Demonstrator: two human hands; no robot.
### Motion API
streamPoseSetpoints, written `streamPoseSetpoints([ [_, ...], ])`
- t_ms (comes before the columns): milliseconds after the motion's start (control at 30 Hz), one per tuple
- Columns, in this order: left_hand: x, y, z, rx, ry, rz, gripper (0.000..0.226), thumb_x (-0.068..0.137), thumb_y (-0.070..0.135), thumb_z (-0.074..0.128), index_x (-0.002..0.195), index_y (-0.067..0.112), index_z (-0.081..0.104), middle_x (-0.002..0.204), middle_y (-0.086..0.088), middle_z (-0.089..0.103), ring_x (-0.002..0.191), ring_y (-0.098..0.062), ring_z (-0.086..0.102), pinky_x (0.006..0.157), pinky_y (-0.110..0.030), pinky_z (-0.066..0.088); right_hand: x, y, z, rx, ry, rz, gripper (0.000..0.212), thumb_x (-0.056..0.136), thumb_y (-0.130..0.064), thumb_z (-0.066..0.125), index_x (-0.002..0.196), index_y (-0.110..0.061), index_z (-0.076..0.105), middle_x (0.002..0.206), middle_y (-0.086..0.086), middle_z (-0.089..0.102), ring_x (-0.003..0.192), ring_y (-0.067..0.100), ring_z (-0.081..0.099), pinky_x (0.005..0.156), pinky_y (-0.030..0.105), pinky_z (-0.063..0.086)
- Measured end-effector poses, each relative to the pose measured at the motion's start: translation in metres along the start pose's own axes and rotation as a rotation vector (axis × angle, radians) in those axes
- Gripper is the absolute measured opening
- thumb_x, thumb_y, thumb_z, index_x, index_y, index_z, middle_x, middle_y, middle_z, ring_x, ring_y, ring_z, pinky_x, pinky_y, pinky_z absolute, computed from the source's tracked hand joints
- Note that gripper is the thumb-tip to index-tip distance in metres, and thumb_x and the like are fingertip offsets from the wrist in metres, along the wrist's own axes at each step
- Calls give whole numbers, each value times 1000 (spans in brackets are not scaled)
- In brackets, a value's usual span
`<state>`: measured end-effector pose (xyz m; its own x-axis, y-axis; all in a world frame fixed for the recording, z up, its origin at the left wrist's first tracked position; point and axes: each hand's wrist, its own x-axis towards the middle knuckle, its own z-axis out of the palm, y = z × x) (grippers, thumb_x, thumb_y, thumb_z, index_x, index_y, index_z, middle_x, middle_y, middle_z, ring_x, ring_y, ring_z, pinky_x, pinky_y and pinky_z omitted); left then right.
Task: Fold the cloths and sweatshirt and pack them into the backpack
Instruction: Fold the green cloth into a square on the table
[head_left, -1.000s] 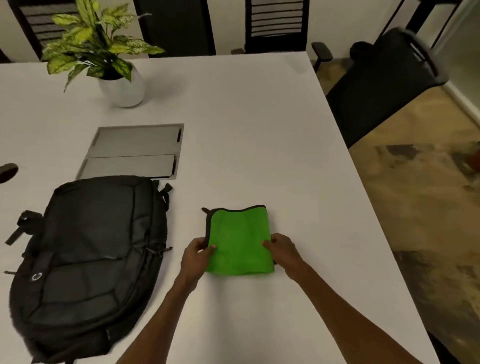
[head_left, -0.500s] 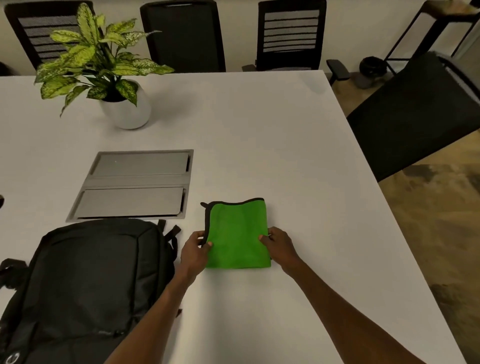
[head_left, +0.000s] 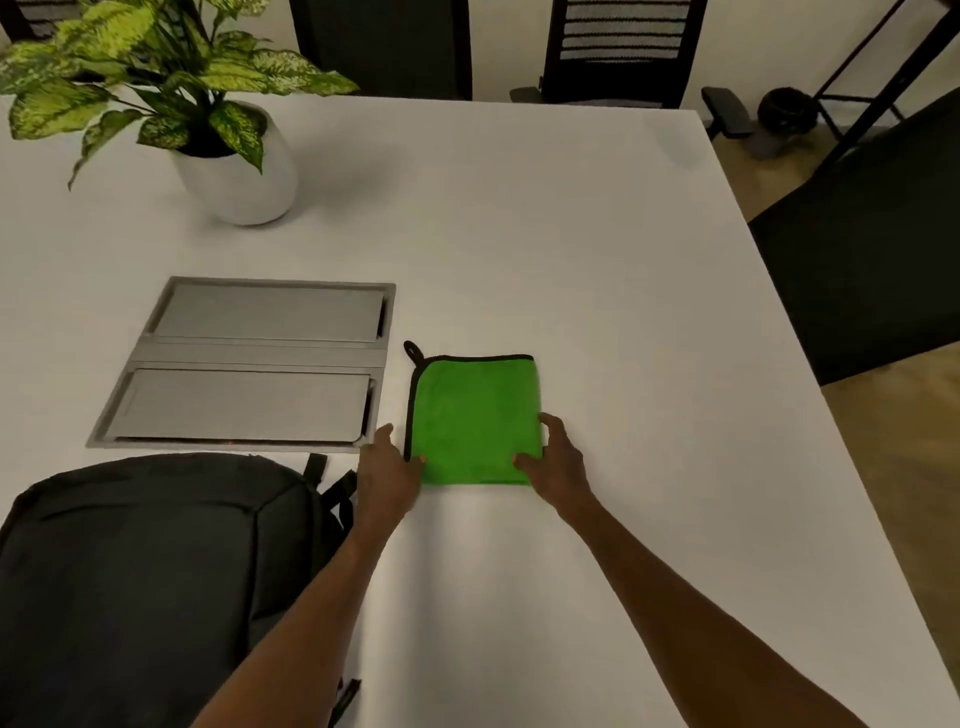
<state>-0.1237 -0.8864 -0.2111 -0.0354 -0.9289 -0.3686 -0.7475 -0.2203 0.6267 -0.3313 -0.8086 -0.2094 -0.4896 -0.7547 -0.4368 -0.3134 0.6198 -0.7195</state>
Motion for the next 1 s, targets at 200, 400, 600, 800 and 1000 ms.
streamPoseSetpoints([
  [200, -7, 3, 5, -214, 83, -73, 41, 88, 5, 66, 128, 2, 56, 114, -20, 69, 108, -29, 64, 84, -19, 39, -2, 9, 9, -34, 48, -109, 69, 80, -14, 74, 140, -18, 41, 90, 4, 54, 83, 22, 54, 84, 42, 53],
  [400, 1, 3, -4, -156, 169, -24, 36, 87, 5, 67, 122, -1, 61, 112, -21, 68, 107, -35, 62, 95, -34, 43, -2, 6, 8, -44, 3, -126, 72, 83, -21, 73, 146, -19, 38, 117, 17, 63, 109, 33, 59, 95, 40, 49],
  [600, -32, 4, -3, 3, 230, 164, 30, 87, 7, 63, 116, -3, 61, 111, -23, 60, 102, -37, 56, 87, -39, 44, -27, 15, -2, -243, 60, -200, 59, 92, -12, 59, 147, -10, 37, 123, 19, 50, 112, 34, 53, 96, 37, 43],
  [800, -82, 8, -10, 88, 170, 307, 25, 96, 12, 52, 117, 2, 63, 110, -17, 63, 100, -33, 61, 81, -36, 46, -75, 24, -21, -459, 167, -319, 55, 92, -15, 58, 144, -6, 42, 129, 16, 53, 119, 35, 49, 99, 43, 41],
  [1000, -135, -7, -16, 171, 123, 389, 27, 95, 18, 56, 117, 3, 63, 112, -16, 64, 107, -34, 60, 90, -42, 47, -124, 42, -40, -602, 236, -438, 55, 75, -16, 72, 126, 0, 59, 107, 18, 64, 94, 37, 64, 79, 43, 55],
])
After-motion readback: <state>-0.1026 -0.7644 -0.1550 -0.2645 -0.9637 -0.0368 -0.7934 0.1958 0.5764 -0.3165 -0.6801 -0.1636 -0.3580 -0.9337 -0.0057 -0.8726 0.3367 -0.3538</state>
